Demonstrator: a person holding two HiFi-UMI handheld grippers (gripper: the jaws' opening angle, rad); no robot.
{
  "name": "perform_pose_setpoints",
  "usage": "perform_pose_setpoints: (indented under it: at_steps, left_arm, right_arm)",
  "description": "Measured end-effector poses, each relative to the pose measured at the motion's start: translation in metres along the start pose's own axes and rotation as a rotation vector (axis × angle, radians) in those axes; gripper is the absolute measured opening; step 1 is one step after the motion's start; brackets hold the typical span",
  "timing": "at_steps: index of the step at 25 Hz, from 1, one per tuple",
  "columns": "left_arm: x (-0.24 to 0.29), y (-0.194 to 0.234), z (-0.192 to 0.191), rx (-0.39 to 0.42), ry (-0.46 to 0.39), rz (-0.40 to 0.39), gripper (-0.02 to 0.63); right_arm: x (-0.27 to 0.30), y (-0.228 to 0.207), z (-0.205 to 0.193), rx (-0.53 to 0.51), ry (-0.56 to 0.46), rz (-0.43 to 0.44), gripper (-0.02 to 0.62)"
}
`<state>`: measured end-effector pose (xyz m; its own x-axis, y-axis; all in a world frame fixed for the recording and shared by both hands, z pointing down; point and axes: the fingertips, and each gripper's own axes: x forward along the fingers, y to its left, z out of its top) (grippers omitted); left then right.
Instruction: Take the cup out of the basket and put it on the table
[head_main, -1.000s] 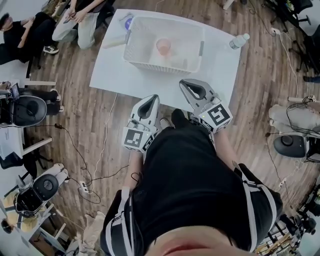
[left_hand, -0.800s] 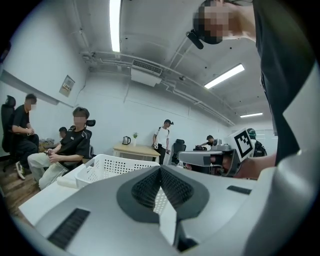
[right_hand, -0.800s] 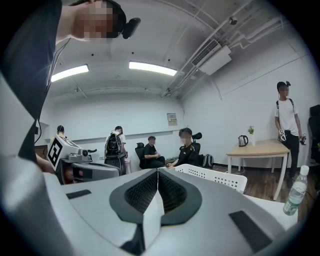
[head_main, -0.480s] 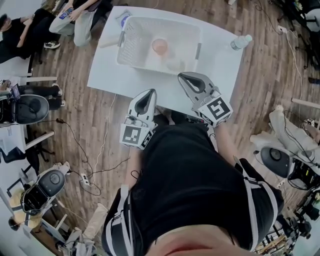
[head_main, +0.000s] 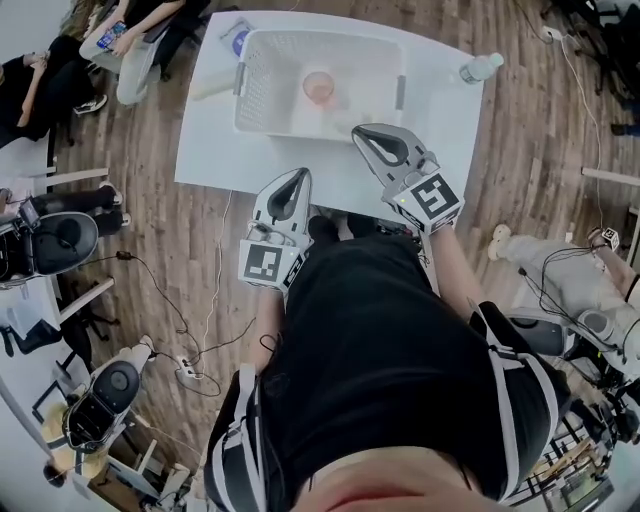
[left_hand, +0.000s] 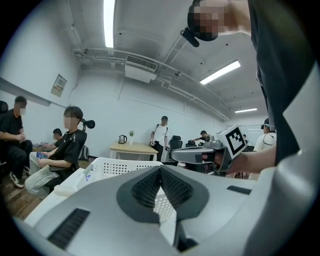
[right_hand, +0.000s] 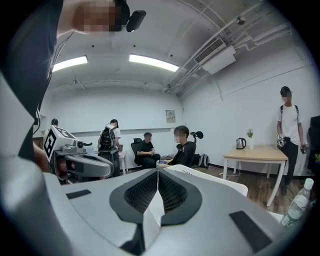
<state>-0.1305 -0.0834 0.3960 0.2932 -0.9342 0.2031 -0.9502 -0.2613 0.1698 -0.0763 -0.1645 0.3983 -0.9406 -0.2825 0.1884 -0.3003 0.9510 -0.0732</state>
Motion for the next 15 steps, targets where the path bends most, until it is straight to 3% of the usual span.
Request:
perform_pose_setpoints:
  at_steps: [15]
  left_arm:
    - [0.001,0.023,0.003,-0.005,-0.003,-0.045,0.021]
  right_arm:
    - [0.029,-0.006,-0.007,-0.057,0.087,-0.016,0.020]
